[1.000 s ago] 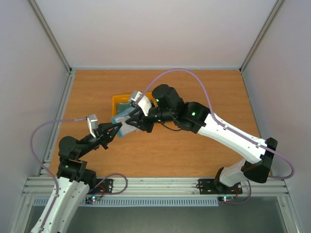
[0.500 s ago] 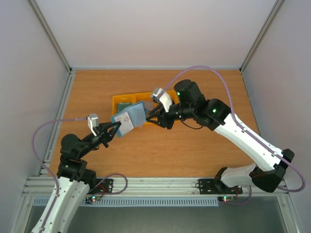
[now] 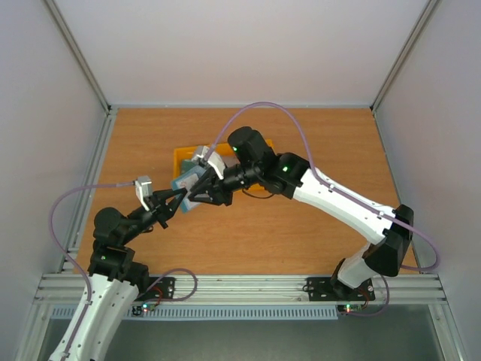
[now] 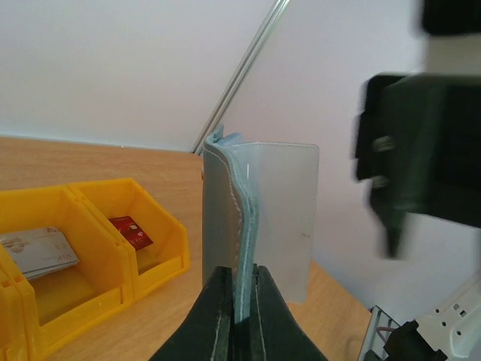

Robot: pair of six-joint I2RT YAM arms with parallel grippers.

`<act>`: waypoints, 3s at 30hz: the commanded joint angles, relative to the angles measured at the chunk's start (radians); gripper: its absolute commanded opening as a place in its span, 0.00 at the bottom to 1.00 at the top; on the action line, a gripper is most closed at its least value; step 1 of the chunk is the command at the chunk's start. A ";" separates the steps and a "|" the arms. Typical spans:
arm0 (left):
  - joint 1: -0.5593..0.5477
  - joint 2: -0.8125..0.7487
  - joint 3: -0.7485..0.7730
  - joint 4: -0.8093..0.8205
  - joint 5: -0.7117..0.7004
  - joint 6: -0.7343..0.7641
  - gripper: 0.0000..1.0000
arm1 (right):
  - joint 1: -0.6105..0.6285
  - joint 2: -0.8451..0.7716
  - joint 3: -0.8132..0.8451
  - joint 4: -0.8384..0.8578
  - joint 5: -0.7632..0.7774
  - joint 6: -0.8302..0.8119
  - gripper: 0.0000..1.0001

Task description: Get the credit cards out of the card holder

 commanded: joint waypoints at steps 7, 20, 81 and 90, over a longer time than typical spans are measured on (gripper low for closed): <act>0.005 0.004 -0.019 0.173 0.103 -0.064 0.00 | -0.137 -0.007 -0.116 0.010 -0.140 0.032 0.32; 0.004 0.017 -0.016 0.252 0.208 -0.108 0.00 | -0.151 -0.023 -0.109 -0.006 -0.245 -0.071 0.22; -0.002 -0.006 -0.042 0.298 0.273 -0.160 0.00 | -0.188 -0.087 -0.098 -0.032 -0.325 -0.095 0.01; -0.002 -0.002 -0.036 0.294 0.218 -0.162 0.00 | -0.211 -0.084 -0.113 -0.077 -0.299 -0.112 0.15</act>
